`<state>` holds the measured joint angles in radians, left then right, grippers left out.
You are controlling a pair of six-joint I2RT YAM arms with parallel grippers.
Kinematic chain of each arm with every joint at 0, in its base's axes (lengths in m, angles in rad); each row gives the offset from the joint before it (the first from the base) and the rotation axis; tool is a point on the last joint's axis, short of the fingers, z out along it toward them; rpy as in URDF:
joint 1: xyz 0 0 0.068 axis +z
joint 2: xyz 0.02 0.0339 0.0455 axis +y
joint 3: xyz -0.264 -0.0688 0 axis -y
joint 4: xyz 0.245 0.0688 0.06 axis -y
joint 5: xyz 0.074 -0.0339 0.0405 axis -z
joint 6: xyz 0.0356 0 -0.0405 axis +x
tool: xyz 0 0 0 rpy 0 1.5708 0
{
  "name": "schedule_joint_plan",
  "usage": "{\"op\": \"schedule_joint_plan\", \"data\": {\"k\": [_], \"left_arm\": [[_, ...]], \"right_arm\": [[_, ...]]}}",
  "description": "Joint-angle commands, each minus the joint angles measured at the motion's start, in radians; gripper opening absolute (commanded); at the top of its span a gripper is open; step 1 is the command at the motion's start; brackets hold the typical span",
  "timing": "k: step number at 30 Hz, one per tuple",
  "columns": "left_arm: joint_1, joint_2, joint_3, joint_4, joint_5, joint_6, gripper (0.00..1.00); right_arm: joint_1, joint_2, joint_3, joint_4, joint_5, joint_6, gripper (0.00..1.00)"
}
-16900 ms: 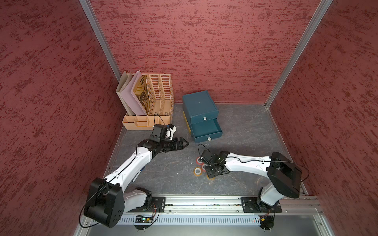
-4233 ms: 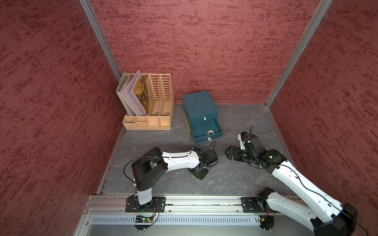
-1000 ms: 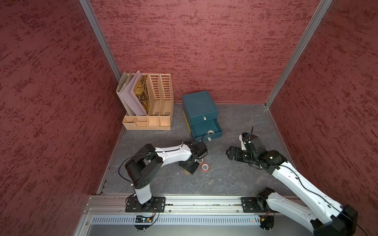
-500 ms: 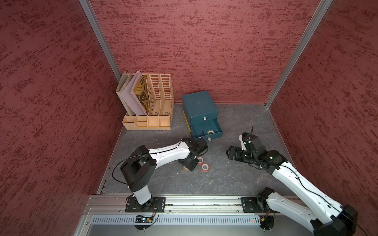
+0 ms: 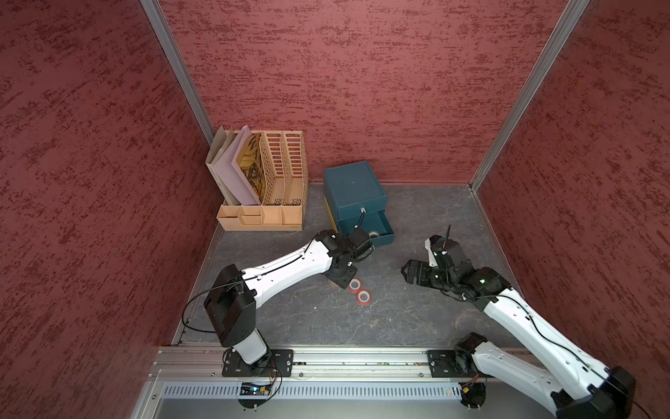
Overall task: Place the transparent tape into the drawer according to color
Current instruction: Place the tape in the drawer.
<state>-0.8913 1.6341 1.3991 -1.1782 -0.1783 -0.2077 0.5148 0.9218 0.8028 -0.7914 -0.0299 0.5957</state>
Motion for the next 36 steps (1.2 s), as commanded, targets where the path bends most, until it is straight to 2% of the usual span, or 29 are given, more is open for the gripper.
{"op": "schedule_joint_plan", "data": {"k": [1,8,16,26,28,31,33,36], "left_arm": [[-0.003,-0.021,0.075,-0.059,-0.052,0.031,0.45],[0.013,0.050,0.251,-0.068,-0.131,0.092,0.45],[0.053,0.193,0.460,0.005,-0.166,0.174,0.45],[0.098,0.355,0.577,0.125,-0.195,0.229,0.45],[0.100,0.365,0.576,0.136,-0.194,0.233,0.51],[0.100,0.367,0.575,0.149,-0.214,0.240,0.73],[0.100,0.358,0.574,0.161,-0.221,0.245,0.83],[0.097,0.334,0.582,0.177,-0.219,0.247,0.92]], "right_arm": [[-0.012,-0.017,-0.010,0.004,0.016,0.009,0.98],[-0.012,-0.026,-0.015,0.002,0.019,0.012,0.99],[-0.016,-0.041,-0.020,-0.004,0.024,0.012,0.98],[-0.026,-0.050,-0.018,-0.015,0.025,0.004,0.98],[-0.028,-0.055,-0.018,-0.019,0.028,0.004,0.98],[-0.030,-0.052,-0.022,-0.014,0.027,0.004,0.98],[-0.030,-0.045,-0.022,-0.002,0.020,0.006,0.98],[-0.030,-0.020,-0.019,0.027,-0.001,0.000,0.99]]}}
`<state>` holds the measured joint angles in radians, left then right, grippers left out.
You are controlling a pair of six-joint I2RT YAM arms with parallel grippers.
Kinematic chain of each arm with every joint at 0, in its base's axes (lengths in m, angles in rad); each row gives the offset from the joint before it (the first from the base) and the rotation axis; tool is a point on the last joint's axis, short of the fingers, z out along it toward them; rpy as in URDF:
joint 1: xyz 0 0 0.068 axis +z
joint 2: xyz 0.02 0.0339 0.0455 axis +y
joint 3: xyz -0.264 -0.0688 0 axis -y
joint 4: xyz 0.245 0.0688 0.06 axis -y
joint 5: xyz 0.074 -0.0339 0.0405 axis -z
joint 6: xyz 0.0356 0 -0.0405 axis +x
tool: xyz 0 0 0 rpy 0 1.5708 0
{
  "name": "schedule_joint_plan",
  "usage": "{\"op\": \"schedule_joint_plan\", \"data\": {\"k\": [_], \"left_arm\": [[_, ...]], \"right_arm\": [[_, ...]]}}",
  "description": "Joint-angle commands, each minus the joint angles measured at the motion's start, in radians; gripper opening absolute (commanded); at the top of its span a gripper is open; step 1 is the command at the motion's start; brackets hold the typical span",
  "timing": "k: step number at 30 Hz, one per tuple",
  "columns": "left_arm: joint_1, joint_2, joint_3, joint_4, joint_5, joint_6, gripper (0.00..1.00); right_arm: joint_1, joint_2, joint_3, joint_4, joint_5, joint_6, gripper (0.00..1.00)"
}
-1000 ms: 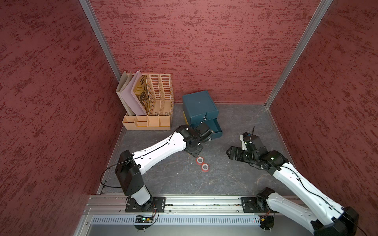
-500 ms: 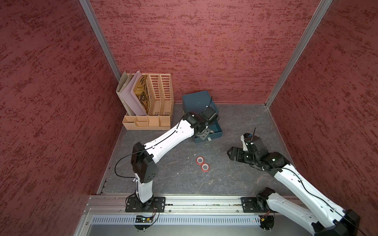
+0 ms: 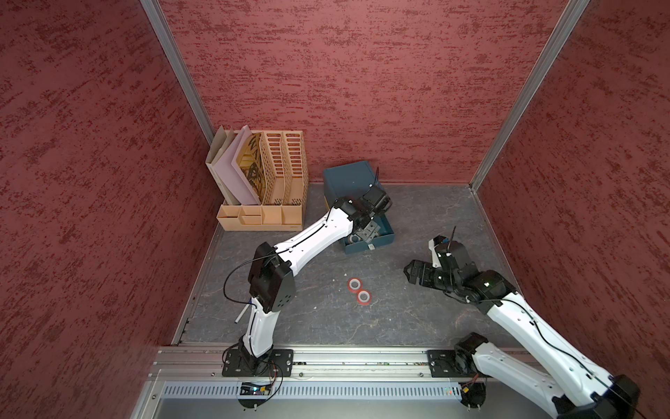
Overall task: Place the transparent tape into the drawer according to color
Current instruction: Place the tape in the drawer, then close the drawer in the storage box.
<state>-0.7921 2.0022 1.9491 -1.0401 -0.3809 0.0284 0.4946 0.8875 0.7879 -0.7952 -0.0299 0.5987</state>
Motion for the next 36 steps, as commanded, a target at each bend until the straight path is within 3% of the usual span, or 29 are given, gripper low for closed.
{"op": "schedule_joint_plan", "data": {"k": [1,6,10,14,18,21,29,36], "left_arm": [[-0.005,-0.044,0.035,0.042,-0.015,0.012,0.94],[-0.009,-0.132,0.036,0.059,0.025,-0.003,0.99],[0.042,-0.208,0.034,0.082,0.133,-0.050,1.00],[0.146,-0.229,0.038,0.112,0.246,-0.103,1.00],[0.297,-0.204,0.014,0.185,0.476,-0.237,0.97],[0.362,-0.174,0.008,0.229,0.564,-0.305,0.93],[0.410,-0.081,0.059,0.201,0.607,-0.366,0.83],[0.415,-0.052,0.050,0.180,0.583,-0.363,0.69]], "right_arm": [[-0.010,0.025,-0.004,0.043,-0.007,-0.010,0.98],[-0.007,0.112,0.035,0.108,-0.044,-0.059,0.98],[0.005,0.194,0.085,0.152,-0.051,-0.107,0.99],[0.032,0.289,0.128,0.219,-0.056,-0.152,0.99],[0.068,0.380,0.166,0.287,-0.036,-0.186,0.98],[0.090,0.433,0.197,0.327,-0.016,-0.204,0.98],[0.117,0.508,0.247,0.378,0.017,-0.220,0.93],[0.125,0.535,0.257,0.414,0.028,-0.234,0.78]]}}
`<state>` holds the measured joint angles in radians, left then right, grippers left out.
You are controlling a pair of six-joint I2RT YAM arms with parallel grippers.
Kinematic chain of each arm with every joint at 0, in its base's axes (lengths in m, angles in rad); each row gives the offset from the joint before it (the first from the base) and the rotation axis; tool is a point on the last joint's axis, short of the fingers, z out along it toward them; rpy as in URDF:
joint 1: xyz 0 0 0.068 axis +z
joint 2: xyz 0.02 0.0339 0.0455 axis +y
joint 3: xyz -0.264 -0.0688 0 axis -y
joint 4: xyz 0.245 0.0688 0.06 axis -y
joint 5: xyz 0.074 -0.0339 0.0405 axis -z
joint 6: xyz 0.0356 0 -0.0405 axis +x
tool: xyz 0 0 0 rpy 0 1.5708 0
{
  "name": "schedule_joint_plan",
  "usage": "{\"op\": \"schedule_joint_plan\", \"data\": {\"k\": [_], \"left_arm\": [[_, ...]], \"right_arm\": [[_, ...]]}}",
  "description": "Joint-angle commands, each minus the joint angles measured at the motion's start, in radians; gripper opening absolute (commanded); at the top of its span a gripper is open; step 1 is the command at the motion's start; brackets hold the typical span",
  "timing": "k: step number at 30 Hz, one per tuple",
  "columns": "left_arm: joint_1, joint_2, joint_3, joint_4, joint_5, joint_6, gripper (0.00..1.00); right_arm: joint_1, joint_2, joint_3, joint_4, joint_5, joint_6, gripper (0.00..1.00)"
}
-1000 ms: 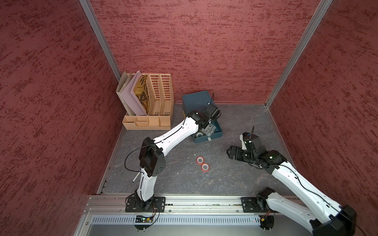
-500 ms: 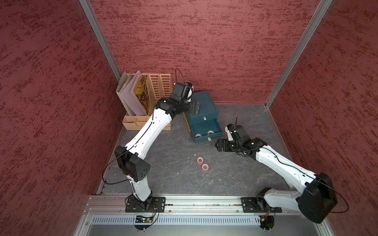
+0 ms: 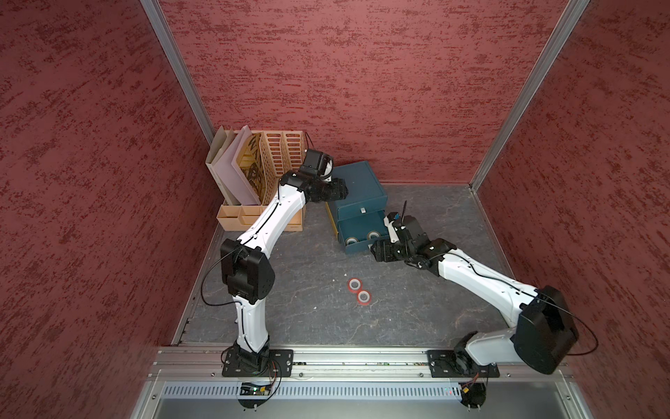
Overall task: Place the transparent tape into the drawer according to color
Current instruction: Close the drawer in the storage box.
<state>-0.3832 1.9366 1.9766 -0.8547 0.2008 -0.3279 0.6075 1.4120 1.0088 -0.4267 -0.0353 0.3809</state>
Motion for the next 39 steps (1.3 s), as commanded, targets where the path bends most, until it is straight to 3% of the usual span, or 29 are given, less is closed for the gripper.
{"op": "schedule_joint_plan", "data": {"k": [1,7,22,39], "left_arm": [[0.006,0.016,0.021,-0.007,-0.002,-0.005,0.68],[0.006,0.039,0.021,-0.026,-0.014,0.009,0.57],[0.006,0.042,0.003,-0.047,-0.010,0.033,0.52],[0.004,0.052,0.008,-0.065,0.018,0.060,0.52]], "right_arm": [[0.015,0.014,0.034,0.053,0.034,-0.016,0.76],[0.029,0.039,0.031,0.110,0.045,-0.017,0.63],[0.037,0.155,0.057,0.275,0.121,-0.017,0.46],[0.052,0.327,0.122,0.529,0.176,-0.049,0.45]]}}
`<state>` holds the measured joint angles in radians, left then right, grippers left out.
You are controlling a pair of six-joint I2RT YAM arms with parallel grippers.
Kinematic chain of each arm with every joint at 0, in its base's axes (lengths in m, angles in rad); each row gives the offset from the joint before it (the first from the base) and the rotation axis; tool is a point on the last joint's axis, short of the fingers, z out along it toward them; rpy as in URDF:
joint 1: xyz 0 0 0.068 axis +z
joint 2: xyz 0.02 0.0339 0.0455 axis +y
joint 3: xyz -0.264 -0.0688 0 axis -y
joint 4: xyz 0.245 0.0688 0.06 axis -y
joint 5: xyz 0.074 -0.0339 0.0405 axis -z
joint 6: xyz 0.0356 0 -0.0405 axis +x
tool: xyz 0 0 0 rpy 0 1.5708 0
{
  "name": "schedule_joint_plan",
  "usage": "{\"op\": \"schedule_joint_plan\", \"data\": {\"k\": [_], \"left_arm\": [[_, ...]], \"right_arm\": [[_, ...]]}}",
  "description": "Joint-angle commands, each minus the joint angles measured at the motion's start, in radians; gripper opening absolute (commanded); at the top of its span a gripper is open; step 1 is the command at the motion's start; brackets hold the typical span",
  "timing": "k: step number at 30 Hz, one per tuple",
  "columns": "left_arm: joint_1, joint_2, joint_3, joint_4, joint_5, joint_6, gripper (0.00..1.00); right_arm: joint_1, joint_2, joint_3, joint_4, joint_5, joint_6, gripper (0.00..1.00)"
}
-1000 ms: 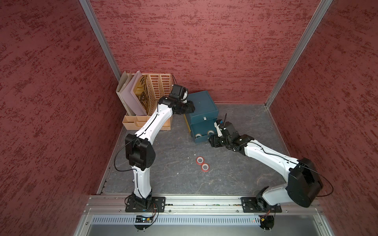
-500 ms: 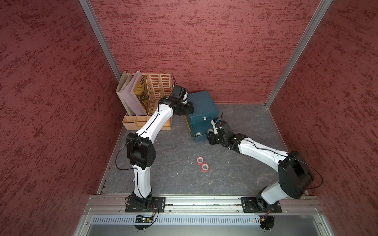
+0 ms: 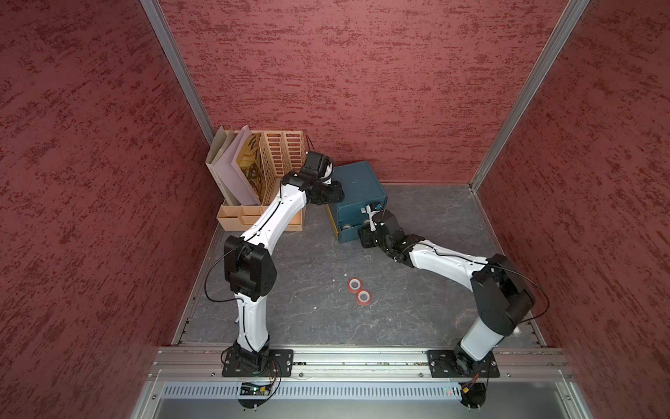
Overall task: Place the transparent tape into the drawer according to color
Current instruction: Close the drawer in the storage box.
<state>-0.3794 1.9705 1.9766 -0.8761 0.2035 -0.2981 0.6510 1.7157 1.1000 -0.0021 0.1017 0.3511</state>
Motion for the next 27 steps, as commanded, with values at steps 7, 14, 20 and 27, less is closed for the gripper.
{"op": "schedule_joint_plan", "data": {"k": [7,14,20,27], "left_arm": [[-0.004,0.019,0.014,-0.051,0.023,0.037,0.52],[-0.007,0.024,0.024,-0.058,0.039,0.047,0.52],[-0.011,0.025,0.022,-0.055,0.050,0.047,0.51],[-0.014,0.023,0.022,-0.058,0.051,0.050,0.52]], "right_arm": [[0.021,0.092,0.037,0.225,0.073,-0.014,0.45],[0.035,0.135,0.029,0.327,0.109,-0.018,0.45],[0.038,0.156,0.043,0.343,0.123,-0.005,0.45],[0.037,0.092,-0.033,0.330,0.125,0.037,0.48]]}}
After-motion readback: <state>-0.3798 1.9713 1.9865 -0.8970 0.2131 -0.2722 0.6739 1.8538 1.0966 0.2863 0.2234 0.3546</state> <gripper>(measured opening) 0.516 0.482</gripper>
